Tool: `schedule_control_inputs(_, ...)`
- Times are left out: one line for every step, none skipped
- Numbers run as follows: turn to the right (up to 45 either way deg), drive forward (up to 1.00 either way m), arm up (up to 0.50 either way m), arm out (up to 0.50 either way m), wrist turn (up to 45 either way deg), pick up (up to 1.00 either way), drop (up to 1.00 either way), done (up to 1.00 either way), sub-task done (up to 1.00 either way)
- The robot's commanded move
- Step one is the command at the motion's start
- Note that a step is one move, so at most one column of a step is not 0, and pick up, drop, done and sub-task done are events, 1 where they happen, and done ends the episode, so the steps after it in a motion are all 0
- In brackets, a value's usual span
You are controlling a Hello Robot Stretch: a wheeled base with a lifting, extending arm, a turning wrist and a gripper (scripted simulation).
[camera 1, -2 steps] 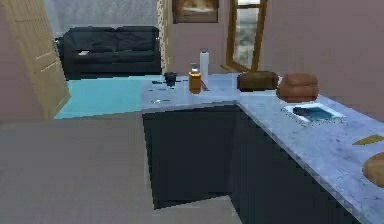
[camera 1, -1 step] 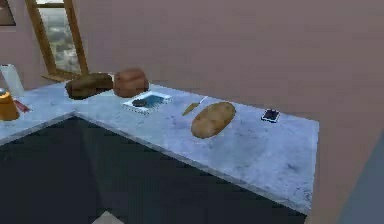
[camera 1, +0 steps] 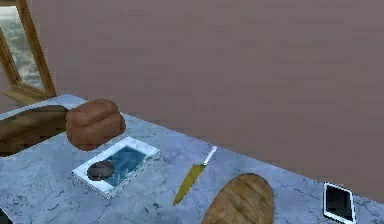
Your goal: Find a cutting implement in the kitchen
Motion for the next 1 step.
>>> schedule_control_inputs(0.0,0.00,0.00,0.00,0.0,0.00,0.00,1.00,0.00)
